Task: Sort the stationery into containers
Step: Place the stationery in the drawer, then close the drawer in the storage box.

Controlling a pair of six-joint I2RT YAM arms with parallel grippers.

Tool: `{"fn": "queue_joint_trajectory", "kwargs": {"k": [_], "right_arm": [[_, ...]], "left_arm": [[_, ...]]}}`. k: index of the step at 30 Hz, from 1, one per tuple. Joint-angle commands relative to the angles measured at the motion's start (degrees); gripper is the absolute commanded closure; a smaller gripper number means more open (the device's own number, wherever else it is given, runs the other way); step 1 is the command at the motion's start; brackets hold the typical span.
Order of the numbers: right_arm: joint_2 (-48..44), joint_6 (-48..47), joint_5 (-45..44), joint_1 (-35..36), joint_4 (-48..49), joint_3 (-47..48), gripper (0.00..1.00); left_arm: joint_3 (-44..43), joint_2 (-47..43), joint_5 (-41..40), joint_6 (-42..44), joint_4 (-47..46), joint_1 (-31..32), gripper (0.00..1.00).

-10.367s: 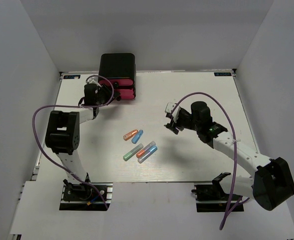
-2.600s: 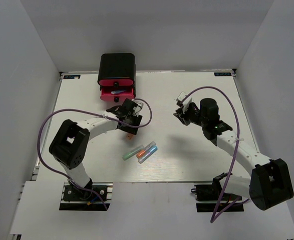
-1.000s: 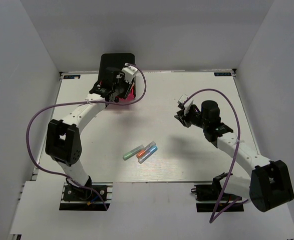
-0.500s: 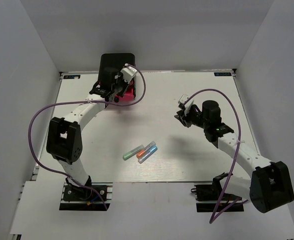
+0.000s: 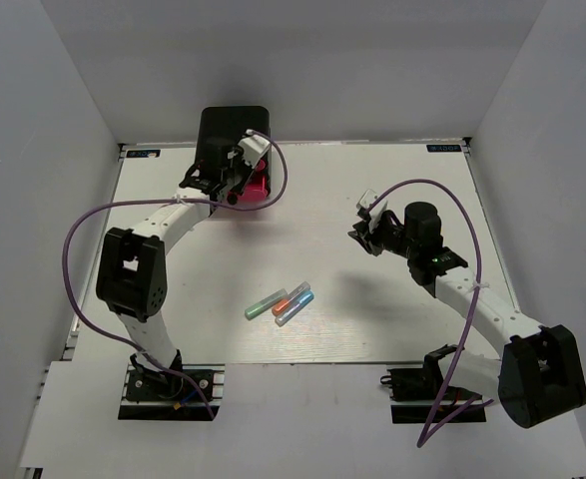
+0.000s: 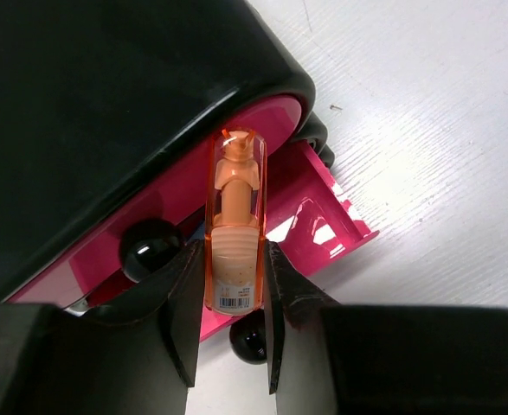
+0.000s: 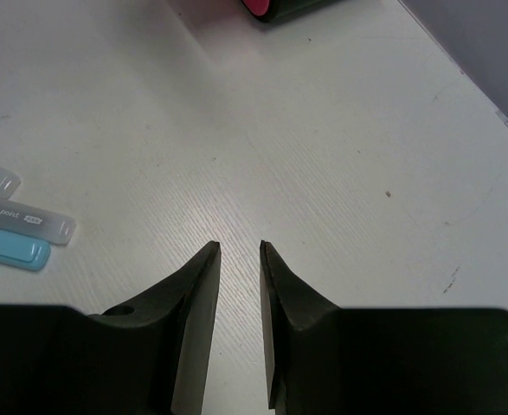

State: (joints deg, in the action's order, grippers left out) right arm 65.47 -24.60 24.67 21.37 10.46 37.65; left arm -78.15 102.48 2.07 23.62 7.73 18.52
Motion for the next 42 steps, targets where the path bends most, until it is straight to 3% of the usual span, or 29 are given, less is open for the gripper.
{"fn": "queue_joint_trajectory", "kwargs": {"k": [1,3,8,11,16,17,18,22,24,25,26,28,31,32,34,37,40,42], "right_arm": [[-1.31,0.17,1.35,-0.27,1.76,0.06,0.69],[-0.96,0.34,1.26,-0.36,1.58,0.06,0.69],[-1.40,0.43,1.61,-0.18,1.41,-0.21,0.69],[-1.23,0.43,1.70,-0.36,1.49,-0.38,0.69],[-1.49,0.96,1.88,-0.44,1.58,-0.65,0.69],[-1.49,1.22,2.23,-0.27,1.58,-0.73,0.69],[-1.23,1.13,2.32,-0.18,1.58,-0.73,0.69],[-1.75,1.13,2.41,-0.18,1.67,-0.91,0.69],[-1.58,0.96,2.40,-0.27,1.58,-1.08,0.52],[-1.40,0.87,2.23,-0.27,1.58,-1.09,0.39],[-1.66,1.30,2.40,-0.01,1.76,-1.26,0.11],[-1.49,1.57,3.54,-0.18,1.93,-1.70,0.11],[-0.96,2.01,6.53,-0.36,1.24,-1.44,0.11],[-0.61,2.27,8.01,-0.27,0.97,-1.35,0.11],[-0.35,2.54,8.12,-0.18,0.88,-0.83,0.11],[0.27,2.98,7.94,-0.18,0.79,-0.30,0.16],[0.36,2.37,8.20,-0.36,0.00,0.14,0.25],[0.53,2.45,8.64,-0.18,-0.53,0.23,0.30]], "left_arm": [[0.37,0.17,-1.10,-0.41,-1.66,-0.15,0.73],[0.37,0.18,-1.10,-0.41,-2.19,-0.15,0.73],[0.37,0.18,-1.71,-1.47,-2.19,-0.15,0.62],[0.37,0.18,-1.71,-1.47,-2.19,-0.15,0.39],[-0.16,-1.75,-1.63,-2.08,-2.19,-0.15,0.32],[-0.86,-2.36,-1.63,-2.08,-2.19,-0.15,0.19],[-1.47,-3.15,-1.63,-2.08,-2.19,0.45,0.01],[-3.06,-7.19,-0.05,-8.90,0.26,0.99,0.00],[-2.37,-10.78,-0.04,-16.11,1.32,0.38,0.00],[-0.53,-12.29,0.91,-19.54,1.94,-0.24,0.00],[0.97,-13.95,-1.60,-25.92,2.81,-0.24,0.00],[7.44,-19.47,-6.09,-33.51,2.30,-0.24,0.00],[16.95,-26.16,-3.56,-41.35,-0.60,-0.77,0.00],[19.07,-27.49,-3.56,-45.72,-1.83,-0.77,0.03],[24.96,-29.87,-4.52,-50.22,-2.88,-1.29,0.19],[31.55,-32.16,-3.92,-57.53,-5.78,-2.00,0.58],[34.20,-31.64,-2.77,-63.42,-7.45,-3.14,0.75],[34.90,-30.85,-3.38,-68.93,-7.46,-3.67,0.80]]}}
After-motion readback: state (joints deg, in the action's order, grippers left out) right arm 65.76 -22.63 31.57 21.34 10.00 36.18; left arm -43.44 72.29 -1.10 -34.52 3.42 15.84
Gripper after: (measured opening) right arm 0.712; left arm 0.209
